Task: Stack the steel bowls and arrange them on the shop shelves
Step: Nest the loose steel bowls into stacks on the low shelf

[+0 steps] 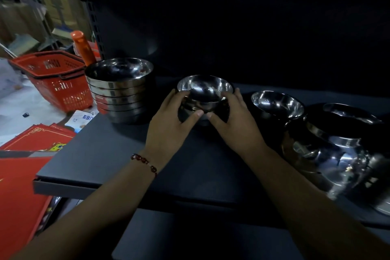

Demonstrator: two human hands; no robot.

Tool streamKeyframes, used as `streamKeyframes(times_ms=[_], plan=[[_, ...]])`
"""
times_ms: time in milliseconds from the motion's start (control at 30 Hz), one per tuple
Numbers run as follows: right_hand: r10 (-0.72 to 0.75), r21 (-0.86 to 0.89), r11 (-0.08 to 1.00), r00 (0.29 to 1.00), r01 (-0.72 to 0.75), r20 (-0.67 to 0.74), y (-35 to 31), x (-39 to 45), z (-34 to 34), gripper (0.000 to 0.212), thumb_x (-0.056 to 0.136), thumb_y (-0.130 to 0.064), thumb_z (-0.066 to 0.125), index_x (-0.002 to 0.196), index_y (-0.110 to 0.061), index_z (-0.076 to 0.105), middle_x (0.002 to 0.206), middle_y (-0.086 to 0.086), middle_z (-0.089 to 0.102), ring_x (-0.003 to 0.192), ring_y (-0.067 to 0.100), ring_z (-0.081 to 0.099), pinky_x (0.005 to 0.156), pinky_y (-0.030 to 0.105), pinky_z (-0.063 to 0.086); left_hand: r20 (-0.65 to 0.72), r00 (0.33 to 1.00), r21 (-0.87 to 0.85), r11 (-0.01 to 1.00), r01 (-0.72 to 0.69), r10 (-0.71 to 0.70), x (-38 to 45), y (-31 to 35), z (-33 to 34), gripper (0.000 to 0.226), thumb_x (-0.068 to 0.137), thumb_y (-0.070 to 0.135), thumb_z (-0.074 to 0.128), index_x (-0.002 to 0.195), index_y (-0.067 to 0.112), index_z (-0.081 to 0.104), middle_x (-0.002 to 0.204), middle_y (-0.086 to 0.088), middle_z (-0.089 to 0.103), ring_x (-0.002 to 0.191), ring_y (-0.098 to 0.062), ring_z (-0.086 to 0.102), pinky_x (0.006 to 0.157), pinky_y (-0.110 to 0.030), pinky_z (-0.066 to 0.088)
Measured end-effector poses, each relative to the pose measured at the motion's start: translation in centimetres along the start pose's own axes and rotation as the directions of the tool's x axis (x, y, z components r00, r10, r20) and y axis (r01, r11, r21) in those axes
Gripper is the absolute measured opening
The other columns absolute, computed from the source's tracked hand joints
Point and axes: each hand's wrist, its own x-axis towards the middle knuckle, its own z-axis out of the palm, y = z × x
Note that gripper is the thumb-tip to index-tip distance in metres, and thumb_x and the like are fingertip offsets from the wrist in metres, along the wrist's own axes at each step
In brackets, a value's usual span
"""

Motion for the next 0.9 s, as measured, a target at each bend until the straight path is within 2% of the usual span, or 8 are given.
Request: streamKeyframes(times_ms=[100,267,400,600,667,767,833,900], plan=[[-0.012,-0.099,0.995,0.999,0.015,0.031,-0.5,-0.2,-0.5,0.069,0.091,-0.035,0.065,0.149,-0.03,0.03,0.165,0.009,0.01,0.146,0.022,0.028,0.1,0.024,0.032,0.058,0.998,0.096,0.995,-0.005,-0.001,-0.1,-0.2,-0.5,0.06,0.092,0.05,0.061,0.147,0.039,0.038,0.157,0.005,0.038,0.141,-0.008,0.037,0.109,-0.023,0.035],[-0.027,-0.344,0.936,0.987,0.08,0.156,-2.0,-2.0,-2.0,0.086,0.092,-0.039,0.062,0.157,-0.026,0.007,0.165,0.008,0.002,0.152,0.027,0.001,0.121,0.042,0.02,0.081,0.994,0.318,0.943,-0.1,0.078,-1.4,0.7,-1.5,0.066,0.093,0.049,0.058,0.151,0.025,0.04,0.159,-0.013,0.033,0.139,-0.032,0.043,0.109,-0.046,0.043],[-0.082,-0.514,0.838,0.974,0.182,0.212,-3.7,-4.8,-3.9,0.082,0.095,-0.046,0.053,0.157,-0.021,0.007,0.165,0.009,0.002,0.152,0.028,-0.005,0.122,0.039,0.001,0.151,0.974,0.417,0.883,-0.218,0.169,-2.9,2.6,-1.9,0.068,0.091,0.054,0.049,0.15,0.021,0.04,0.159,-0.012,0.033,0.144,-0.034,0.037,0.113,-0.048,0.036],[-0.12,-0.59,0.784,0.98,0.193,0.16,-4.0,-9.6,-8.5,0.075,0.094,-0.048,0.051,0.156,-0.022,0.018,0.164,0.009,0.012,0.152,0.031,-0.001,0.121,0.04,-0.005,0.239,0.945,0.407,0.86,-0.307,0.224,-5.7,6.7,-1.0,0.072,0.092,0.062,0.038,0.154,0.026,0.032,0.163,-0.011,0.026,0.149,-0.031,0.027,0.116,-0.048,0.029],[-0.136,-0.588,0.793,0.987,0.159,0.083,-3.4,-11.1,-10.7,0.072,0.092,-0.043,0.058,0.153,-0.022,0.028,0.162,0.01,0.022,0.15,0.035,0.009,0.121,0.043,0.0,0.266,0.929,0.373,0.86,-0.347,0.259,-6.6,8.3,-0.1,0.072,0.093,0.064,0.036,0.155,0.028,0.029,0.164,-0.01,0.023,0.15,-0.03,0.024,0.118,-0.047,0.028],[-0.057,-0.486,0.874,0.994,0.005,-0.092,-1.5,-13.0,-14.0,0.069,0.09,-0.034,0.065,0.15,-0.022,0.036,0.159,0.011,0.029,0.148,0.035,0.02,0.121,0.045,0.013,0.345,0.904,0.29,0.887,-0.36,0.253,-7.8,10.6,1.9,0.076,0.093,0.066,0.035,0.158,0.033,0.015,0.167,-0.003,0.008,0.153,-0.024,0.011,0.121,-0.04,0.014],[0.068,-0.28,0.953,0.983,-0.115,-0.173,0.1,-14.2,-15.6,0.07,0.089,-0.034,0.066,0.151,-0.024,0.033,0.159,0.006,0.029,0.146,0.025,0.027,0.118,0.041,0.028,0.376,0.889,0.243,0.898,-0.366,0.261,-8.3,12.2,3.3,0.08,0.091,0.069,0.035,0.158,0.036,0.006,0.168,0.0,0.001,0.154,-0.021,0.006,0.119,-0.035,0.007],[0.157,-0.046,0.984,0.967,-0.17,-0.202,1.2,-15.1,-16.4,0.07,0.089,-0.033,0.067,0.15,-0.026,0.034,0.146,-0.005,0.046,0.132,0.007,0.046,0.103,0.024,0.044,0.401,0.881,0.195,0.915,-0.352,0.253,-8.5,13.4,4.6,0.086,0.09,0.071,0.039,0.157,0.038,-0.003,0.168,0.004,-0.003,0.154,-0.018,0.004,0.118,-0.034,0.007]])
